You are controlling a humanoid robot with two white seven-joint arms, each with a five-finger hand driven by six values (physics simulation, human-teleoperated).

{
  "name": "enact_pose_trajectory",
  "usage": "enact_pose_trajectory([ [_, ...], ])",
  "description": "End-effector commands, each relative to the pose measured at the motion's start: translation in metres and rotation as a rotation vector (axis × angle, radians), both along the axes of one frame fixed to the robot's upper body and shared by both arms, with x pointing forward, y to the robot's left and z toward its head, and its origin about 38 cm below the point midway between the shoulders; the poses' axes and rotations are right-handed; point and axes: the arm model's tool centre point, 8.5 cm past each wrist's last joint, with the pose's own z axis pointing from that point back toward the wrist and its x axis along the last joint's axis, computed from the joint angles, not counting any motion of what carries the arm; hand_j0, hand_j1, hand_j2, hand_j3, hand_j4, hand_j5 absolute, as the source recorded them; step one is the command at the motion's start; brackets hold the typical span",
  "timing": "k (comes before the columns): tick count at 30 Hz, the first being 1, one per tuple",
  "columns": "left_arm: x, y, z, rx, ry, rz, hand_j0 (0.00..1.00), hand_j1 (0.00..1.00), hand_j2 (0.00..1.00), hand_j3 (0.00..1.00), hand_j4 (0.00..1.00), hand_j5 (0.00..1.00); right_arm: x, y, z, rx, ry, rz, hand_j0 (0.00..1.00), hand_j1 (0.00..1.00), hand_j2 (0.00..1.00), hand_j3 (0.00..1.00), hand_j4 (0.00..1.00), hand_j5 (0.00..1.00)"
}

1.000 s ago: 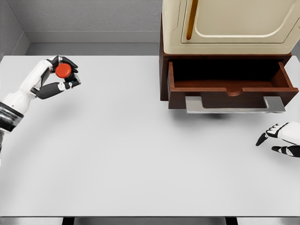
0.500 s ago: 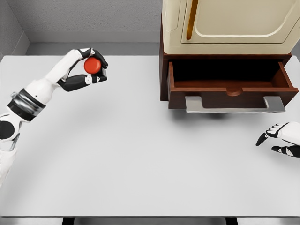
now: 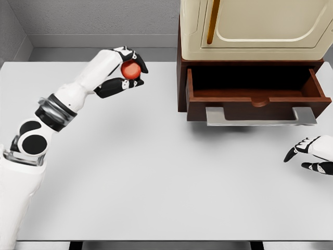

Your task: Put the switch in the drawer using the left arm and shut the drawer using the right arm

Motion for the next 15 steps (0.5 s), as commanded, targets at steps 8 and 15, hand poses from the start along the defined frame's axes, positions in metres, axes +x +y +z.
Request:
enact_pose_trajectory([
  [8,-0.004,-0.046,0.009,0.101,-0.121,0.038,0.36,0.36,0.36,0.36,0.36,0.36,0.0,0.0,0.0,0.005,0.002,-0.003,0.59,0.59,0.59,0.59,0.59,0.59],
  [15,-0.006,-0.081,0.015,0.184,-0.19,0.031,0.36,0.36,0.36,0.36,0.36,0.36,0.0,0.0,0.001,0.005,0.0,-0.003,0.59,0.59,0.59,0.59,0.59,0.59],
])
